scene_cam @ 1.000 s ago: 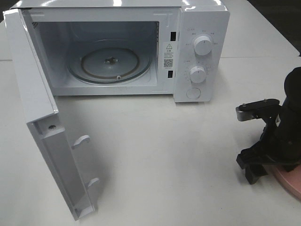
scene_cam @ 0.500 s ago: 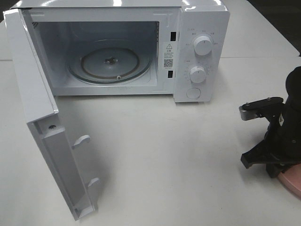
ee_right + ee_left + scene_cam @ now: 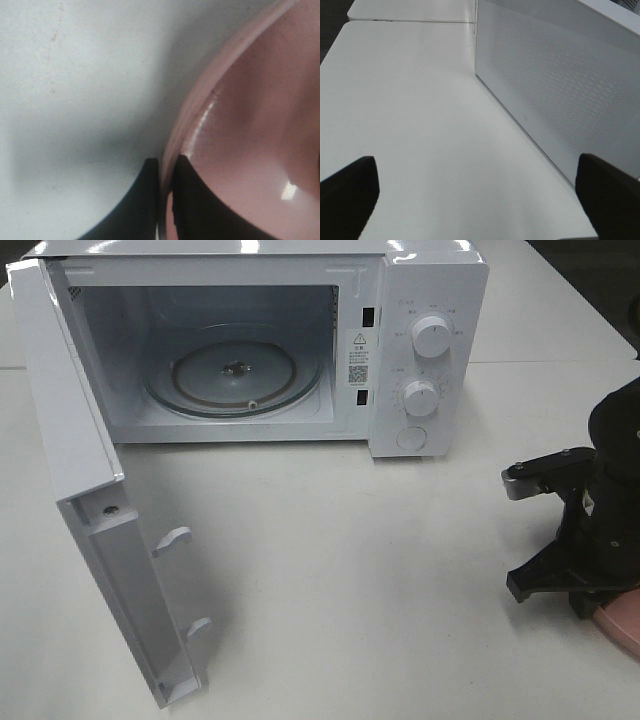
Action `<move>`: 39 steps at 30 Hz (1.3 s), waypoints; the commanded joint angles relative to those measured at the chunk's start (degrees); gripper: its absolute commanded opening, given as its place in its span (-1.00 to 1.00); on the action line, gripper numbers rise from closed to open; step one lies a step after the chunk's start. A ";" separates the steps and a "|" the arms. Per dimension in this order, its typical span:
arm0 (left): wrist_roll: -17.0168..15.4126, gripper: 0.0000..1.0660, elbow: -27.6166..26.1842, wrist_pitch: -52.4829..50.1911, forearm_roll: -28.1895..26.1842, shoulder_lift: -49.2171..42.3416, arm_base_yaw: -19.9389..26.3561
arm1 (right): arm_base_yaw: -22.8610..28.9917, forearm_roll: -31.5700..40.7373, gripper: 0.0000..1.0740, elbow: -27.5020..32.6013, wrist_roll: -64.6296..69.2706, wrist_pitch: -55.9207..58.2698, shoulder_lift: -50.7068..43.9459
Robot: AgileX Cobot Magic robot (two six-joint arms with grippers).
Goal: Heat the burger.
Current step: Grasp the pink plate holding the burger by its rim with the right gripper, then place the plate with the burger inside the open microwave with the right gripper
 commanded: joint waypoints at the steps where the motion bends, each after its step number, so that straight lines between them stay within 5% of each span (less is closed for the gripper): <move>1: -0.46 0.88 -0.06 -0.57 -0.40 -0.97 -0.11 | 1.43 -2.98 -1.00 0.52 4.47 1.55 0.86; 18: -0.46 0.88 -0.06 -0.57 -0.40 -0.97 -0.11 | 10.49 -15.47 -1.00 0.52 19.88 12.15 -3.15; 39: -0.46 0.88 -0.06 -0.57 -0.40 -0.97 -0.11 | 22.75 -16.67 -1.00 0.57 20.57 19.08 -8.48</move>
